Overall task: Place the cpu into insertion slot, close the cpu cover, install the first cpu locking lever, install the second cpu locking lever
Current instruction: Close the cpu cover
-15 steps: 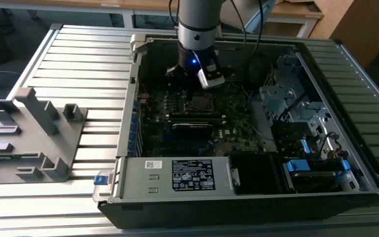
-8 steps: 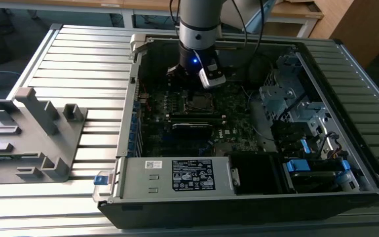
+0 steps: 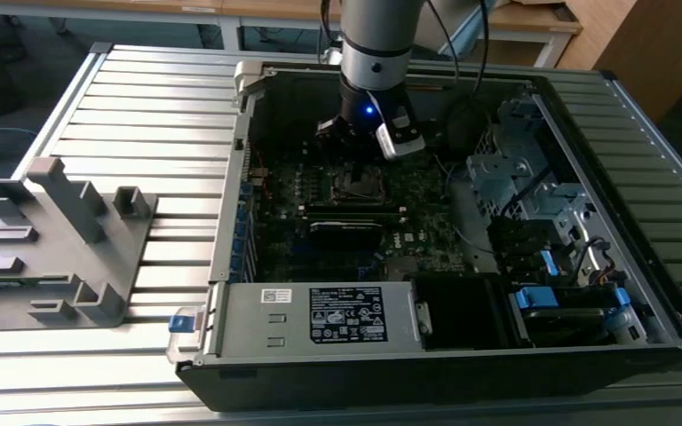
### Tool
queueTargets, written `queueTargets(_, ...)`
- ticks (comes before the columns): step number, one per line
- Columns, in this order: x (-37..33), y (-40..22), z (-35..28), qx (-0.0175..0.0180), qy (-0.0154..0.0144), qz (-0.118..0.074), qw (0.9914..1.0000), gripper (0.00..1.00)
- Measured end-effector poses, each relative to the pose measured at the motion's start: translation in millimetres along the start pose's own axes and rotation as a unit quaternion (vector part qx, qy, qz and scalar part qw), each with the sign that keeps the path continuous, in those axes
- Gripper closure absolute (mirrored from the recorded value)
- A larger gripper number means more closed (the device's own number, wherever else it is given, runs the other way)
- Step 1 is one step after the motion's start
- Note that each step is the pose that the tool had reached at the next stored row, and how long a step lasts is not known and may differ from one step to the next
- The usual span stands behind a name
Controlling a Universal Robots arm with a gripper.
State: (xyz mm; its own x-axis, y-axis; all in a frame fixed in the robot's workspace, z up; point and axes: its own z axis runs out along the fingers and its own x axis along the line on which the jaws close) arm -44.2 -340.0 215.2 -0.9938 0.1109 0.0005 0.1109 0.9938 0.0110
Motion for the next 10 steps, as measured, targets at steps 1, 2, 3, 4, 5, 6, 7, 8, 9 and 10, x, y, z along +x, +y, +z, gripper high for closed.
queueTargets(1,-0.8,0.1,0.0,0.0,0.0,0.0,1.0,0.89)
queueTargets(2,-1.1,0.1,0.0,0.0,0.0,0.0,1.0,0.89)
queueTargets(3,-1.0,0.1,0.1,-0.0001,-0.0009,0.0,1.0,0.89)
queueTargets(4,-1.0,0.2,0.1,-0.0004,-0.005,0.0,0.99999,0.89)
queueTargets(5,-0.9,0.1,0.1,-0.0011,-0.0115,-0.001,0.99993,0.89)
queueTargets(6,-0.9,0.2,0.3,-0.0016,-0.0143,-0.001,0.9999,0.89)
queueTargets(7,-0.9,0.2,0.3,-0.0017,-0.0143,-0.001,0.9999,0.89)
queueTargets(8,-0.9,0.2,0.3,-0.0017,-0.0144,-0.001,0.99989,0.89)
queueTargets(9,-0.9,0.2,0.1,-0.0017,-0.0144,-0.001,0.99989,0.89)
queueTargets(10,-0.8,0.1,-0.8,-0.0014,-0.0143,-0.001,0.9999,0.89)
